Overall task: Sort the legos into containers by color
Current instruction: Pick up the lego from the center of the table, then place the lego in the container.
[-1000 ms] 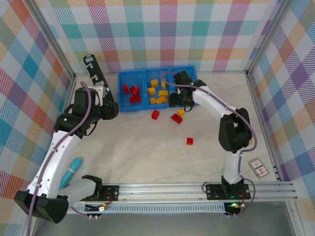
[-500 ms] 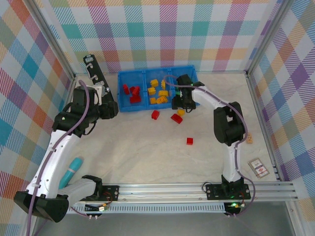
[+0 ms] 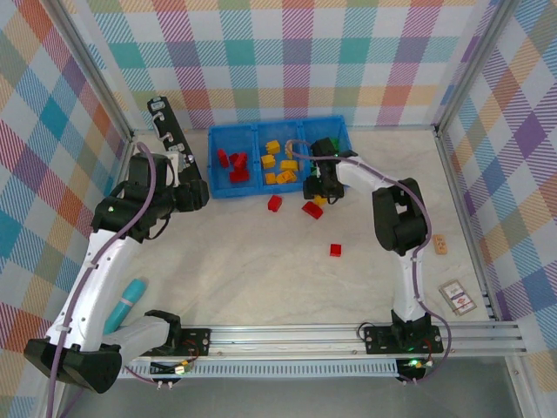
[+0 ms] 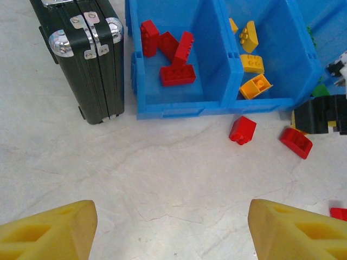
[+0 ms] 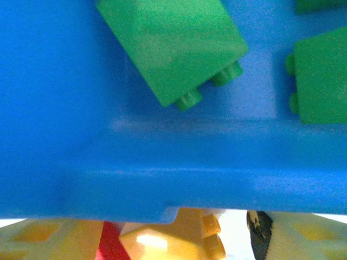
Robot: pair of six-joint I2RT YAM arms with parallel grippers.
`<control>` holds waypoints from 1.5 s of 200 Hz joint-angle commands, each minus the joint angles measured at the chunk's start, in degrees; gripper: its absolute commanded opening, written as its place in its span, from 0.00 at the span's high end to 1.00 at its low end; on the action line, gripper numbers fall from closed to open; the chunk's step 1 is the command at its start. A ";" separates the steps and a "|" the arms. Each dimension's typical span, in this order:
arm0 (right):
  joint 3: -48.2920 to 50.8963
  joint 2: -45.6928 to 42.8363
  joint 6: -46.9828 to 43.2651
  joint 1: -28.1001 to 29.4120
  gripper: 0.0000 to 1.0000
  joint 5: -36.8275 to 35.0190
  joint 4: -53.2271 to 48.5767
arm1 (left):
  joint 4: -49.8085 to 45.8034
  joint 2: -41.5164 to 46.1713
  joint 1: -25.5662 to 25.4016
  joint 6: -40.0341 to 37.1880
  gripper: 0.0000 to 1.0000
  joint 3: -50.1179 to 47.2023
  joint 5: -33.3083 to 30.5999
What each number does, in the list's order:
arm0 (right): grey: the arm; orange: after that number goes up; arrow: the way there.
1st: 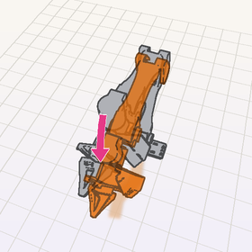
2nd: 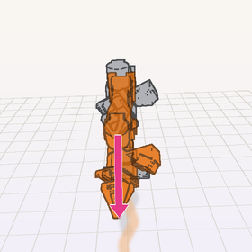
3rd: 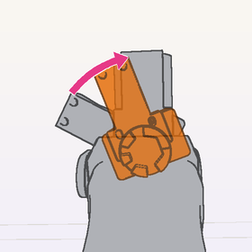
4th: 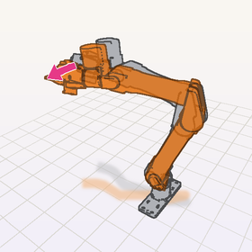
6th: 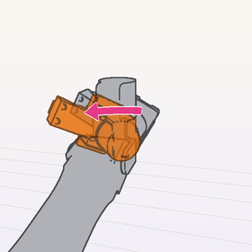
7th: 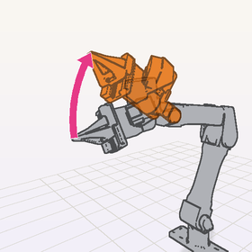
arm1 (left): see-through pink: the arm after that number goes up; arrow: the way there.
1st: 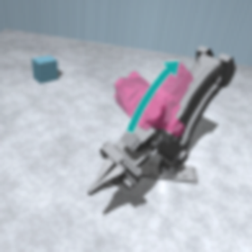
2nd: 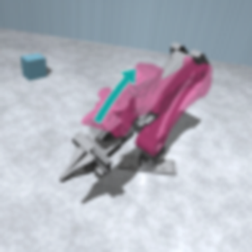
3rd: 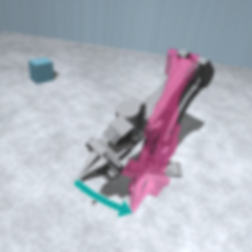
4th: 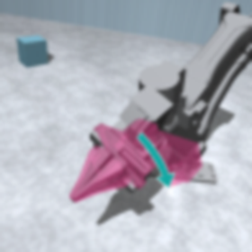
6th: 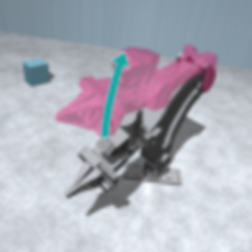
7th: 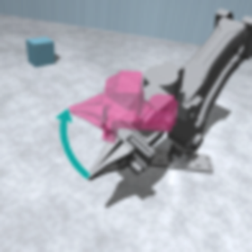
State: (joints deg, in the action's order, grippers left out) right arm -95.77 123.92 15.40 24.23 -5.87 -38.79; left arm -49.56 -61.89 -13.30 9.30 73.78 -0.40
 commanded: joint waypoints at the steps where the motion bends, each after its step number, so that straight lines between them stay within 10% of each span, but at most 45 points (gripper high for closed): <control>1: 1.17 0.93 -0.81 -0.61 0.32 1.12 0.81 | -1.48 -0.10 0.63 1.41 0.26 1.94 1.28; 105: 5.03 -5.15 -3.69 -1.46 0.69 2.34 -0.53 | -0.23 -0.60 0.63 4.83 0.26 1.64 3.04; 172: -1.29 -14.94 -12.73 -0.26 0.70 6.00 8.09 | -3.16 -2.81 0.64 4.09 0.25 5.65 2.41; 300: -16.13 1.92 -25.42 3.72 0.69 8.73 19.02 | -2.42 -1.12 -0.13 8.13 0.20 1.33 2.38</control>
State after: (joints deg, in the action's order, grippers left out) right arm -113.21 125.29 -7.03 27.59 0.19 -24.64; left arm -52.31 -64.47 -13.30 15.86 77.34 1.30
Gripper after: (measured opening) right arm 0.352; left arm 0.799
